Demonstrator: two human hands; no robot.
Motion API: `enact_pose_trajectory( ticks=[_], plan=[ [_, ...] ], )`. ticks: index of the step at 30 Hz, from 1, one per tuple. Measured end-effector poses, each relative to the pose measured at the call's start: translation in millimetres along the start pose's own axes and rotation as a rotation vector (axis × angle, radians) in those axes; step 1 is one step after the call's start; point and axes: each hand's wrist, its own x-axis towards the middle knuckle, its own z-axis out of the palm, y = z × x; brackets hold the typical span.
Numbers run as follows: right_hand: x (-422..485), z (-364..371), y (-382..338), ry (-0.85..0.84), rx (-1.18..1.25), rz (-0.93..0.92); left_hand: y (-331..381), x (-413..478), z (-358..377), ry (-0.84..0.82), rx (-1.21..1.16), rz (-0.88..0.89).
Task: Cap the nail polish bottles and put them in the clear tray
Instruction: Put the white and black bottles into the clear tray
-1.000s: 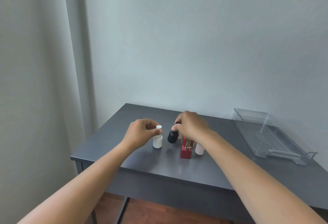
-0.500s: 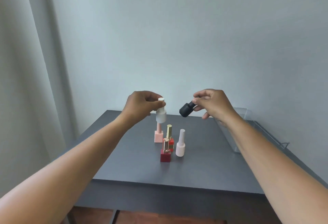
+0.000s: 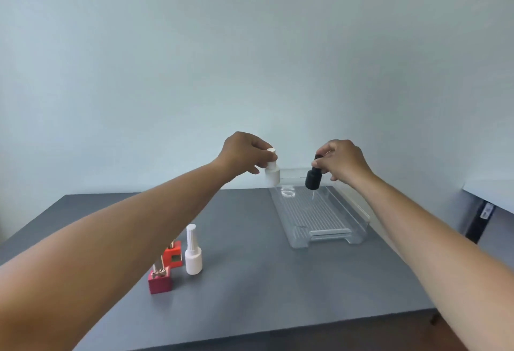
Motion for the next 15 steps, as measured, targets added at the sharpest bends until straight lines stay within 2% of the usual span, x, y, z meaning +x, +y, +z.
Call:
enact_pose_trajectory(
  ticks=[15],
  plan=[
    [110.4, 42.5, 87.2, 0.014, -0.148, 0.066, -47.8, 135.6, 109.8, -0.066, 0.182, -0.116]
  ],
)
